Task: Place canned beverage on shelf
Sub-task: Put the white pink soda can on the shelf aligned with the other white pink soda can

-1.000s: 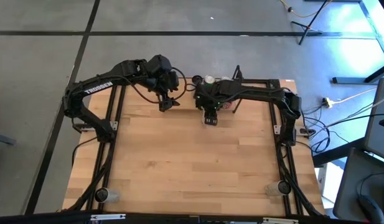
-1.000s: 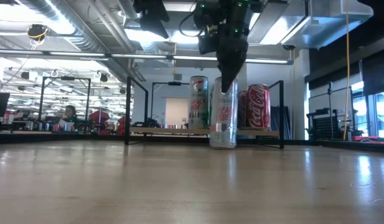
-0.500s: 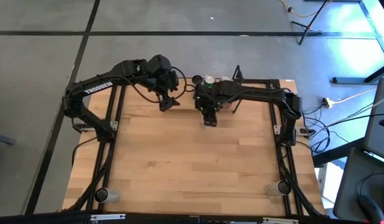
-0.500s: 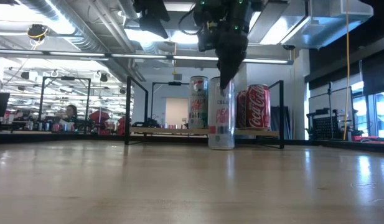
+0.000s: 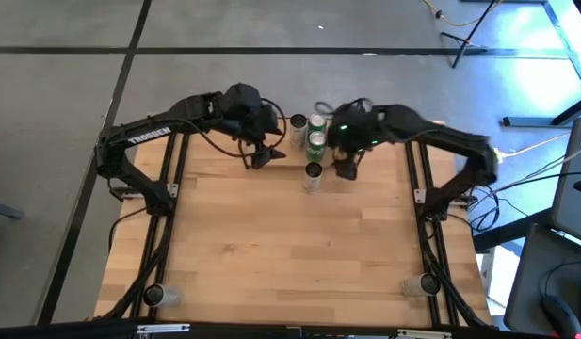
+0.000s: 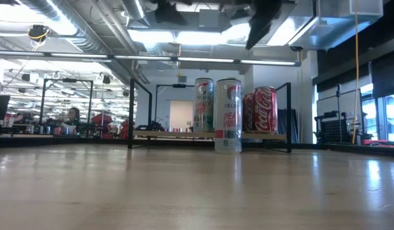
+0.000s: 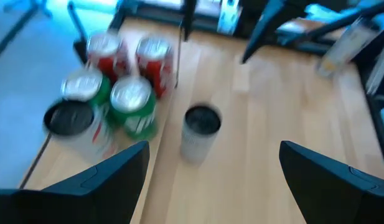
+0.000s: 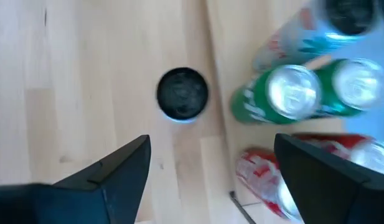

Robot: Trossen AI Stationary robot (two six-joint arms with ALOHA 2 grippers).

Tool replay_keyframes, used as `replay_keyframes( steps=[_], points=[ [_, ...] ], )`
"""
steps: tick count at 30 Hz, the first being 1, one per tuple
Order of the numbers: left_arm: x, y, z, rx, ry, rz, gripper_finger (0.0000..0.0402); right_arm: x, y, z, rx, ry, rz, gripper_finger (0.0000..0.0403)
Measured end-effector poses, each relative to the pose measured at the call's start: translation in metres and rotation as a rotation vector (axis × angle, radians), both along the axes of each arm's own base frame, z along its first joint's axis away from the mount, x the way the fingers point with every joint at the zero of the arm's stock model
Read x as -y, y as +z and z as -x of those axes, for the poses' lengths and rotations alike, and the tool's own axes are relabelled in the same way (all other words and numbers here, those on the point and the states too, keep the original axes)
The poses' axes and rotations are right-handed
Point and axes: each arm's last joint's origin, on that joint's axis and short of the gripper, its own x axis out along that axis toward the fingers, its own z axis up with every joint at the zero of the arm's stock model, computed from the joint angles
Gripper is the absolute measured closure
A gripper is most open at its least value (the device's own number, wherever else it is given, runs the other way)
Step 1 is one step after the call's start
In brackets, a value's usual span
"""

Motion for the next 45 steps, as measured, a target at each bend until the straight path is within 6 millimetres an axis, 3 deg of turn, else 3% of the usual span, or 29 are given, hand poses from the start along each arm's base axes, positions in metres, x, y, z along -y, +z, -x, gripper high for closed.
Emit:
replay_keyframes(
  steps=[6, 12, 17, 21, 35, 41, 45],
  points=[
    [0.009, -0.012, -0.035, 0.065, 0.033, -0.029, 0.0056, -0.004, 0.013, 0.057, 0.140, 0.020, -0.069, 0.0079],
    [0.008, -0.054, -0.078, 0.007, 0.149, -0.024, 0.0056, -0.018, 0.000, 0.104, 0.215, -0.004, -0.065, 0.0079],
    [0.012, -0.085, -0.105, -0.011, 0.175, 0.034, 0.0056, -0.025, -0.007, 0.127, 0.241, -0.021, -0.071, 0.0080],
    [0.016, -0.106, -0.116, -0.071, 0.217, 0.024, 0.0056, -0.028, -0.008, 0.137, 0.254, -0.020, -0.067, 0.0081],
    [0.019, -0.142, -0.131, -0.165, 0.250, 0.018, 0.0056, -0.031, -0.006, 0.146, 0.263, 0.006, -0.046, 0.0081],
    [0.020, -0.148, -0.136, -0.158, 0.263, 0.025, 0.0060, -0.031, -0.007, 0.146, 0.254, 0.008, -0.047, 0.0081],
    [0.020, -0.151, -0.135, -0.182, 0.262, 0.029, 0.0090, -0.031, -0.007, 0.146, 0.254, 0.008, -0.047, 0.0081]
  ],
)
